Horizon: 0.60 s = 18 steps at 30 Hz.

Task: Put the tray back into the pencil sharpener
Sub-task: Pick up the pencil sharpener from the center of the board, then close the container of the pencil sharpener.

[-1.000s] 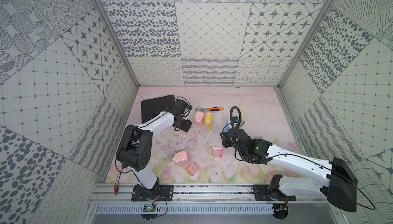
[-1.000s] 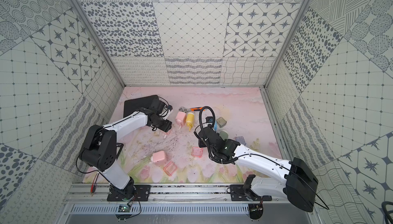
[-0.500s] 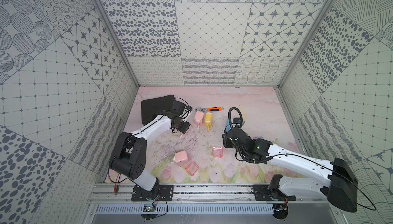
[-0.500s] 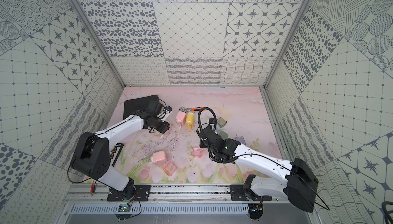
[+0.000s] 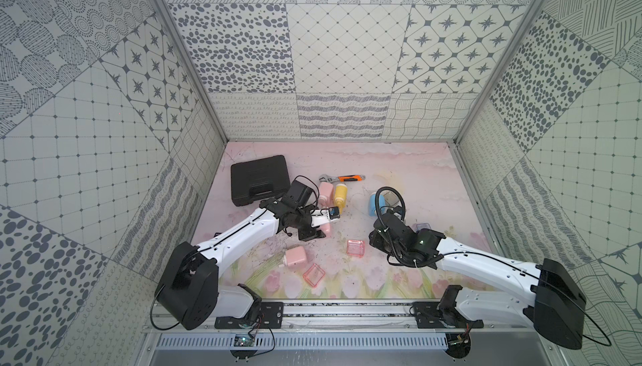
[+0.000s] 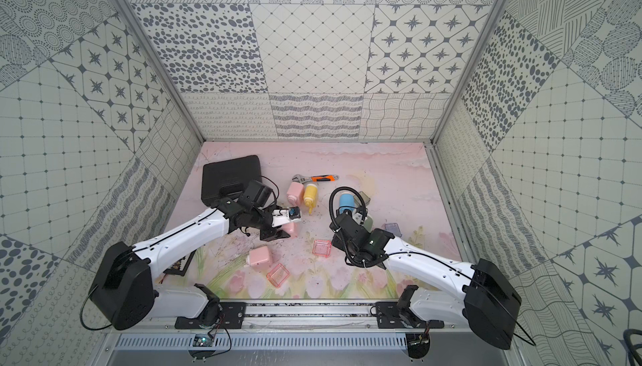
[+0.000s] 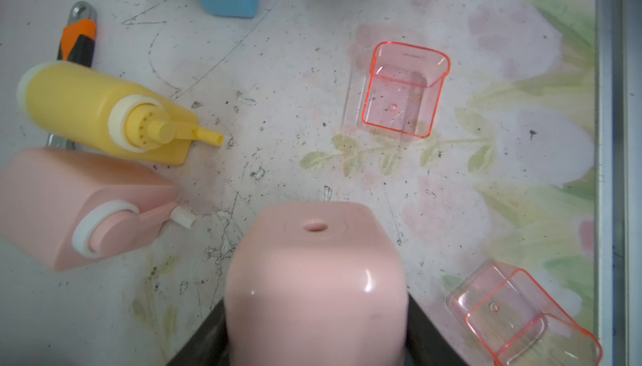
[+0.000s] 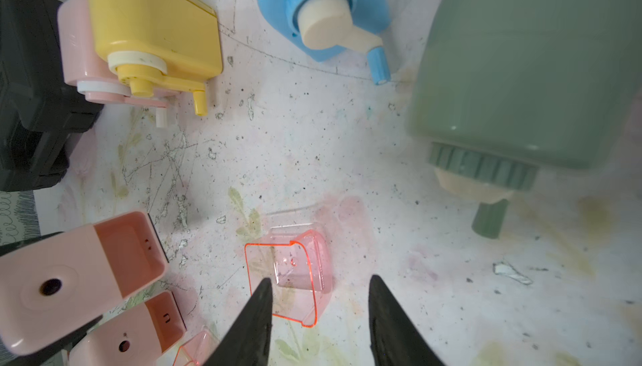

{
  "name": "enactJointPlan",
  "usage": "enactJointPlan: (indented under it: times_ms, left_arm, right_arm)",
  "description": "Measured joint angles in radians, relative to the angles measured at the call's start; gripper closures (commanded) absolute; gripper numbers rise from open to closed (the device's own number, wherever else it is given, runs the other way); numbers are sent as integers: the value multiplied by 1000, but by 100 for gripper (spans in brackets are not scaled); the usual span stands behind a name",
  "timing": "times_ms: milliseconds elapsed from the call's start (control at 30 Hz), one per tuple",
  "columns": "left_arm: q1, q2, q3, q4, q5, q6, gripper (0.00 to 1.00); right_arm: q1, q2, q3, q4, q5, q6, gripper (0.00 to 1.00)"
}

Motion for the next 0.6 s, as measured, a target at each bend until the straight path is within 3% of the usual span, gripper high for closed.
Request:
enactJointPlan:
  times_ms: [300, 600]
  left_arm:
    - [-124, 117, 33, -8, 15, 158, 61]
    - [-194, 199, 61, -16, -22, 219, 59]
  right_arm:
    - [-26, 125, -23, 140, -139, 0, 62]
    - [-43, 184, -55, 241, -227, -7, 69]
